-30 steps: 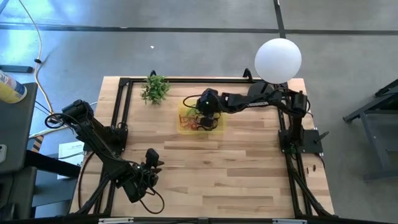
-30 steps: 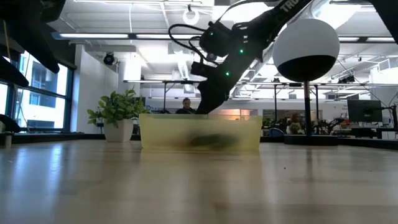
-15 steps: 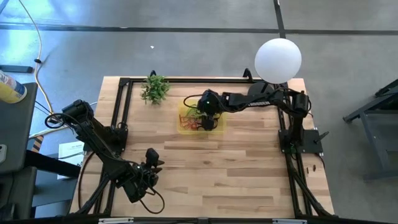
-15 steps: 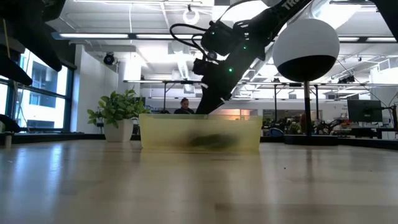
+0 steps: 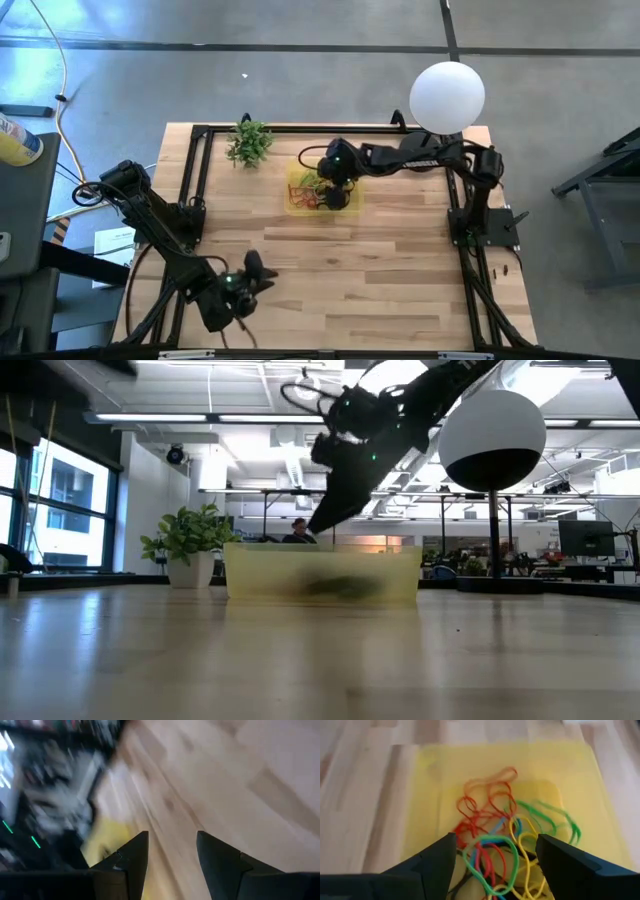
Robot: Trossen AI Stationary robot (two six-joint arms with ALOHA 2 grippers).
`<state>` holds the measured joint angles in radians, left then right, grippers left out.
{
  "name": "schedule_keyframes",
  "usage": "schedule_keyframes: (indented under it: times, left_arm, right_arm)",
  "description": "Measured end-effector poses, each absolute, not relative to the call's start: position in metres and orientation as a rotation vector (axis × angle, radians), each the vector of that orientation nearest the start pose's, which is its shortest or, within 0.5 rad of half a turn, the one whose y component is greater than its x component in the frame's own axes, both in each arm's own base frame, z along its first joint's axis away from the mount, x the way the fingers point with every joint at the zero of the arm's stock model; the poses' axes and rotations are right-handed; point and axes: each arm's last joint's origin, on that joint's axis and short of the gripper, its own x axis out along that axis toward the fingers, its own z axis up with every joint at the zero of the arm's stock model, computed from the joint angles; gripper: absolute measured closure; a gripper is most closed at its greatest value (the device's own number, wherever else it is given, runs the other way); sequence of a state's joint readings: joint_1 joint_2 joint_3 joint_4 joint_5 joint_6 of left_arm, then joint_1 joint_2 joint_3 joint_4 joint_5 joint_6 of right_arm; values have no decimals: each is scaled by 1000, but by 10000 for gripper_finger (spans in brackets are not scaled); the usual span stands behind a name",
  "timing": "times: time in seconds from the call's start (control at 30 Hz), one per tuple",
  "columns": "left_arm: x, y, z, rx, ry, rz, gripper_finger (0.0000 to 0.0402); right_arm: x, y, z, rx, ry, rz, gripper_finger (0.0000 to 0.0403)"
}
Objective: Pick and place rubber bands into bin
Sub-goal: Return to Home Position
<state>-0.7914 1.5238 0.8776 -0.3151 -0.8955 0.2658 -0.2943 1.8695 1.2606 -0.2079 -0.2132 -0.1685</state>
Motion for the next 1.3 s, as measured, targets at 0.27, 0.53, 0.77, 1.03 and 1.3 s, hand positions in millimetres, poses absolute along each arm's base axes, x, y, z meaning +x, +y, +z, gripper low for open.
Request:
schedule_keyframes:
  times: [0.27,0.53,0.77,1.03,1.3]
  left_arm:
    - [244,-189,234,1168,550,109,245]
    - [277,-124,258,1030,594,141,245]
    - [298,-58,279,948,527,100,245]
    - [277,6,278,864,423,28,245]
    - [223,40,248,754,216,124,245]
  right_arm:
    - [369,-65,250,-181,695,138,142]
    - [338,-18,305,-288,579,238,142]
    - [307,-12,325,-307,545,153,143]
    - [228,-21,294,-232,259,-18,143]
    - [155,-12,269,-190,32,-47,143]
